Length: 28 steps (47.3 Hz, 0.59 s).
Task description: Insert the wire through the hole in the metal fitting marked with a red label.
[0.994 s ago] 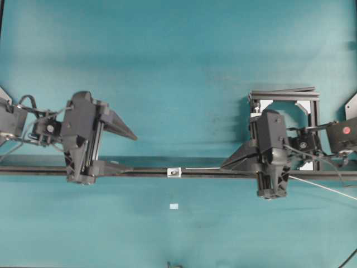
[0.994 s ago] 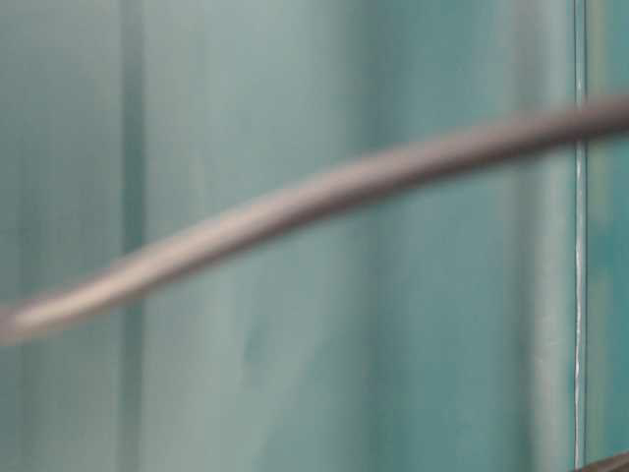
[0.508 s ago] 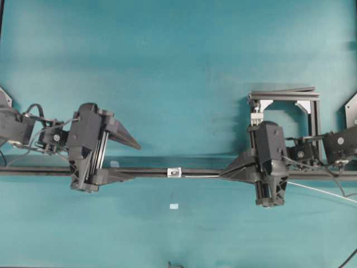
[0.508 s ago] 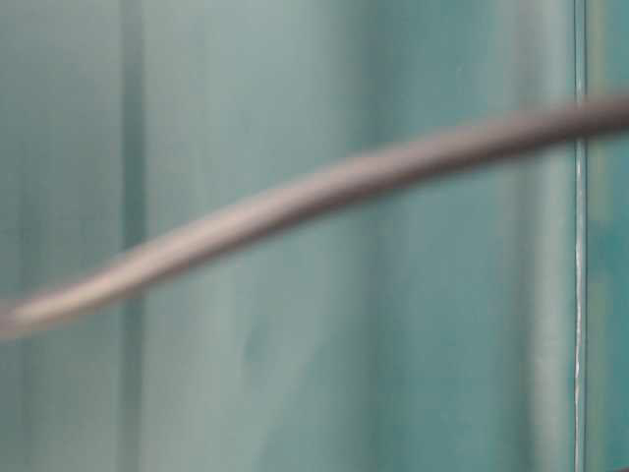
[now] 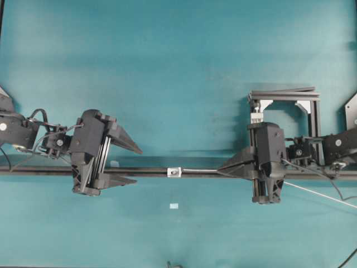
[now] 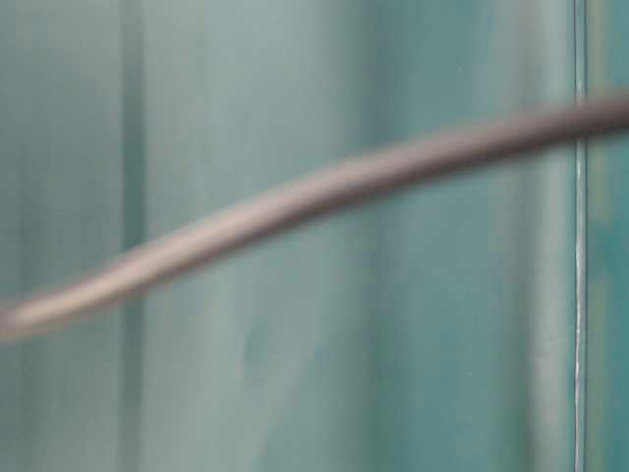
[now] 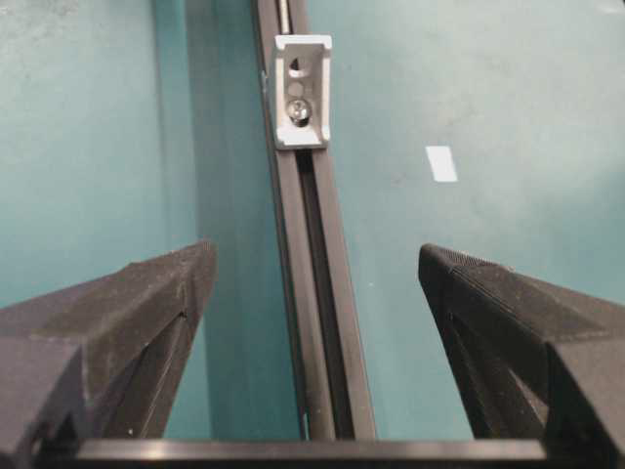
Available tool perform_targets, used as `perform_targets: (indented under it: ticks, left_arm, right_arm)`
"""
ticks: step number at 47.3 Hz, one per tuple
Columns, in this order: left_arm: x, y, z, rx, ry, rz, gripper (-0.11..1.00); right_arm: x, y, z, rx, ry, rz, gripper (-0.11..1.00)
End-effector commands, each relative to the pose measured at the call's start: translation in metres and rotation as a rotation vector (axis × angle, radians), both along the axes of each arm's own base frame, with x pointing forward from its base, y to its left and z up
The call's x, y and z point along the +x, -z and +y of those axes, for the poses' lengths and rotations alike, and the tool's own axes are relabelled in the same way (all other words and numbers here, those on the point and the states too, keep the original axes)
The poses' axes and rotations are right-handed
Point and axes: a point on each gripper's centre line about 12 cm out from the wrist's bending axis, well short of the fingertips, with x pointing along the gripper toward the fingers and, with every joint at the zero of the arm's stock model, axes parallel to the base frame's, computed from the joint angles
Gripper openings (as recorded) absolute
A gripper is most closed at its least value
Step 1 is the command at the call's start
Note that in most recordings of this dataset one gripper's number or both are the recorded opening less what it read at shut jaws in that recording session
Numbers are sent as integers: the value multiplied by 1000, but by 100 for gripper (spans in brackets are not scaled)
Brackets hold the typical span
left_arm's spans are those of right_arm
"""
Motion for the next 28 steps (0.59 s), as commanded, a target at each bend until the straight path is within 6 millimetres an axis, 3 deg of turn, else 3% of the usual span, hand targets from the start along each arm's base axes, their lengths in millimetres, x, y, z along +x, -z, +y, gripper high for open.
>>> perform_targets:
  ticks: [1,28]
  left_arm:
    - [3,-7,-3,-6,9,-35,77]
    - [7,7,-4,-3,7,-45,77]
  right_arm:
    - [1,-5,1,4,2,-25,-1]
    - [-3,7,-3,-20,16,-26,-1]
